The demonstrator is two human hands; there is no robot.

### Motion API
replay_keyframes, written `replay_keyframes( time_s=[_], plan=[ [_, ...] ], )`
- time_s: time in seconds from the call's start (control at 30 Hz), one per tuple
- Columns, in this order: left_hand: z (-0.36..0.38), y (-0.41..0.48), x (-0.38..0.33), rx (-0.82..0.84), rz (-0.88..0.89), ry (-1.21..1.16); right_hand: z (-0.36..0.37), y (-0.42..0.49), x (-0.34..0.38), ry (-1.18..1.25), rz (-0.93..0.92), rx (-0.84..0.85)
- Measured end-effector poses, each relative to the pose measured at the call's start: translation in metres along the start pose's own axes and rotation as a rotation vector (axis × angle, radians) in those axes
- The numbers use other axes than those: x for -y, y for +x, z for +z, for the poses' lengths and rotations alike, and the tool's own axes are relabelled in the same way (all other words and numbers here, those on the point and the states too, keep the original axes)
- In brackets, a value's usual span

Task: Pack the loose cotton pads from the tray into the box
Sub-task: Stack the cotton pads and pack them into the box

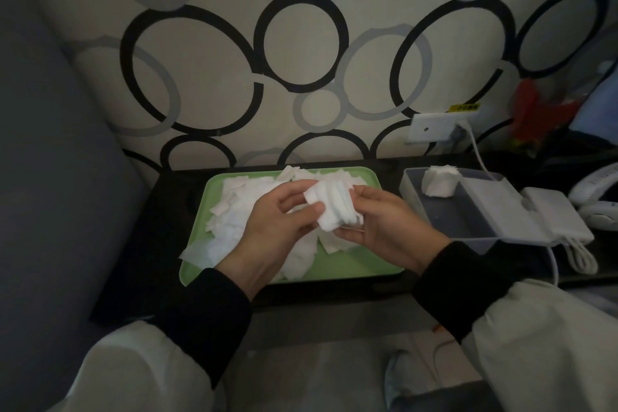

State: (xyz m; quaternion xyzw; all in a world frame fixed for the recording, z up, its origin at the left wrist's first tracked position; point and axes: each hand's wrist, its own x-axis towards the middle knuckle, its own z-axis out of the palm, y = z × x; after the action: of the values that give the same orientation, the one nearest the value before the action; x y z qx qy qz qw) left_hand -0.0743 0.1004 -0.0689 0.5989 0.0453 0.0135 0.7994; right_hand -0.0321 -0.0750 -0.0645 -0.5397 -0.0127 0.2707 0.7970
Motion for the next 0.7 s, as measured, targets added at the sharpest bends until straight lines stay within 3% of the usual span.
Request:
replay_keyframes(
  time_s=[0.37, 0.7],
  plan=[
    [0.0, 0.002, -0.003, -0.089, -0.026, -0.13, 0.01, 0.006, -0.005, 0.013, 0.038, -0.052],
    [-0.008, 0.004, -0.014, -0.099, 0.021, -0.243, 0.001, 0.014, -0.004, -0.139, -0.114, -0.292]
  ],
)
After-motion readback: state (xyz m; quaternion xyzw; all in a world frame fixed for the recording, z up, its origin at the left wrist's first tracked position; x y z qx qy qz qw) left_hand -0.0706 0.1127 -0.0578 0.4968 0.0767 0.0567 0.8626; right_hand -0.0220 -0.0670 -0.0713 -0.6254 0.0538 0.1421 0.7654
